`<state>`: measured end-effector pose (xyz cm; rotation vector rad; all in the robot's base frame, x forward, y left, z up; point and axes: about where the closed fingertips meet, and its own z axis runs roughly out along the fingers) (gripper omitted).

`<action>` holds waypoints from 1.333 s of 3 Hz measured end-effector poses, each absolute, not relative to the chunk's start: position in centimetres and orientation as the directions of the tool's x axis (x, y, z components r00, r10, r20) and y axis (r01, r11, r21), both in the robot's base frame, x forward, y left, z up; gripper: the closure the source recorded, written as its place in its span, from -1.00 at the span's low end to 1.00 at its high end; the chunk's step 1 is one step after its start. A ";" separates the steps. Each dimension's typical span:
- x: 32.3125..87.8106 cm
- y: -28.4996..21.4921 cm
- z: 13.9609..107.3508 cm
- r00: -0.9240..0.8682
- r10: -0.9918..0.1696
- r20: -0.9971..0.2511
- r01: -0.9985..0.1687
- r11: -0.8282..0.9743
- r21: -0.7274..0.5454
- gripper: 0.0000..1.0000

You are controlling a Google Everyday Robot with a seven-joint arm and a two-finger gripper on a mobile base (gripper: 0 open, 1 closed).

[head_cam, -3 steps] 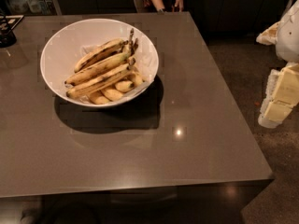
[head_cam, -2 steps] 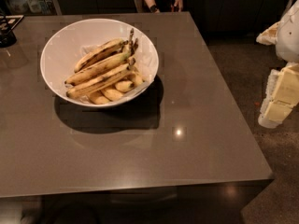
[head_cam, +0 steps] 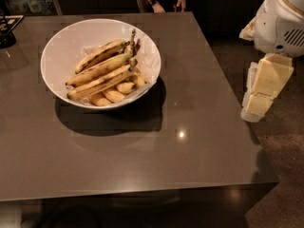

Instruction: Pick banana from white bowl

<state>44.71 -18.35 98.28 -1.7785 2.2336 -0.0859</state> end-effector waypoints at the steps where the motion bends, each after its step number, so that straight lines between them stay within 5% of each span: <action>1: 45.5 -15.1 98.1 -0.150 -0.977 -0.149 -0.964 0.178 -0.196 -1.00; 4: 47.4 -7.7 99.6 -0.001 -0.990 -0.138 -0.963 0.039 -0.267 -1.00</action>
Offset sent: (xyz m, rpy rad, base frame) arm -0.0029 0.0915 -0.0051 -0.1613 0.1385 0.1868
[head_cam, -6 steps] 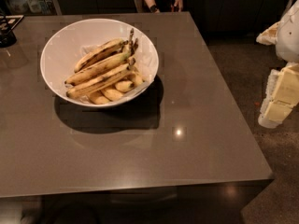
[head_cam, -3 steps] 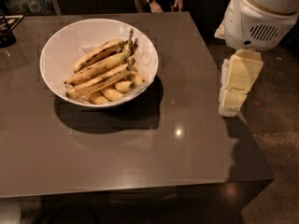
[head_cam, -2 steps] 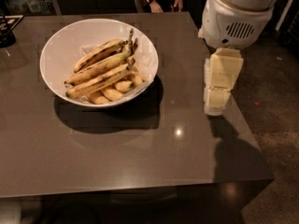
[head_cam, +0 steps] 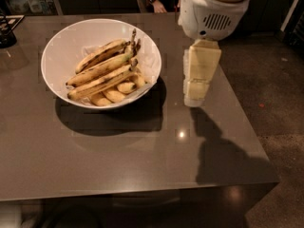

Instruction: Pick banana from white bowl

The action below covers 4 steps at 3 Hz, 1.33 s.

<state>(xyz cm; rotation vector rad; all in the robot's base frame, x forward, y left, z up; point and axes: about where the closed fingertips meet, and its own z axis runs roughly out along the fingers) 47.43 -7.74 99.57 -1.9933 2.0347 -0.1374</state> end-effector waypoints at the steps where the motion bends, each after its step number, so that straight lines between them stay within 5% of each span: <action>1: 48.4 -3.9 100.3 0.083 -0.990 -0.114 -0.957 -0.047 -0.286 -1.00; 4: 50.0 -0.3 98.7 0.144 -0.980 -0.139 -0.960 -0.104 -0.259 -1.00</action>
Offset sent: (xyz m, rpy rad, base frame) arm 0.0046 0.0911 -0.0048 -0.1072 0.0678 0.2605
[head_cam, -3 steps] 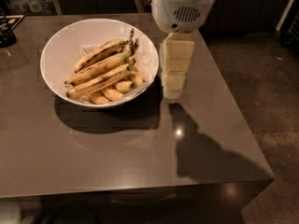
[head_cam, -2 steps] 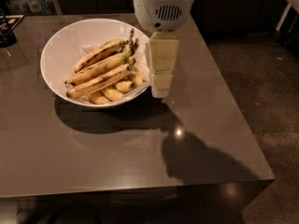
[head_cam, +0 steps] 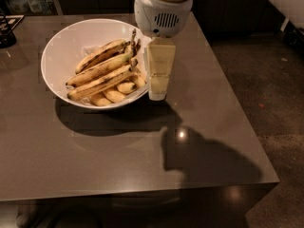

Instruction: Pick banana from white bowl

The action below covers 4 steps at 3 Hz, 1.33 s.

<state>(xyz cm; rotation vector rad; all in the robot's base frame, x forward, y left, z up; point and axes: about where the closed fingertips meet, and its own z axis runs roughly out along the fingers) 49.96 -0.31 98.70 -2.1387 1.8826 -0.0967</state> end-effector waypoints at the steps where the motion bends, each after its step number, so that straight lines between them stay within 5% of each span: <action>1: 50.7 0.4 97.4 0.155 -0.977 -0.149 -0.968 -0.120 -0.221 -0.96; 3: 51.0 1.8 96.2 0.193 -0.972 -0.136 -0.967 -0.164 -0.196 -0.86; 4: 50.8 2.9 96.6 0.236 -0.965 -0.112 -0.955 -0.209 -0.212 -0.55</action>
Offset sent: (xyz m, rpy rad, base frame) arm 0.0055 0.0156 -0.0354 -0.0365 0.1351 0.0622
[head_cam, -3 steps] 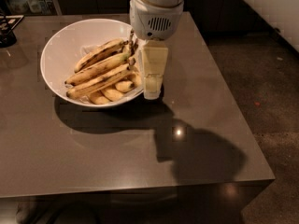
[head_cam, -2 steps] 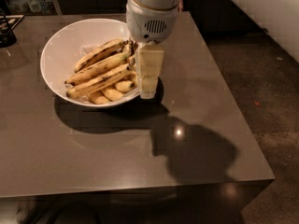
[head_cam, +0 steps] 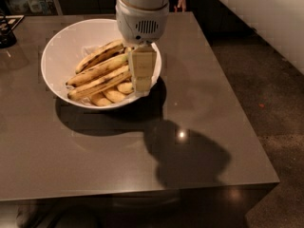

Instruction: Pick banana from white bowl

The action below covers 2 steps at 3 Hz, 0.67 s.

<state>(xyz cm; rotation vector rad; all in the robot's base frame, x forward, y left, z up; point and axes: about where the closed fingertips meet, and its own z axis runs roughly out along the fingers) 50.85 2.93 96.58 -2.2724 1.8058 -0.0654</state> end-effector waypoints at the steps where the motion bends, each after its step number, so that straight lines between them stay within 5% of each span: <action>1: 51.2 4.6 96.8 0.294 -0.952 -0.081 -0.937 -0.271 -0.220 -0.58; 2: 51.8 5.9 96.8 0.334 -0.940 -0.069 -0.925 -0.313 -0.216 -0.58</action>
Offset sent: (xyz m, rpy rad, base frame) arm 0.0043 0.0302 0.0002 -0.1112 0.0402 0.1490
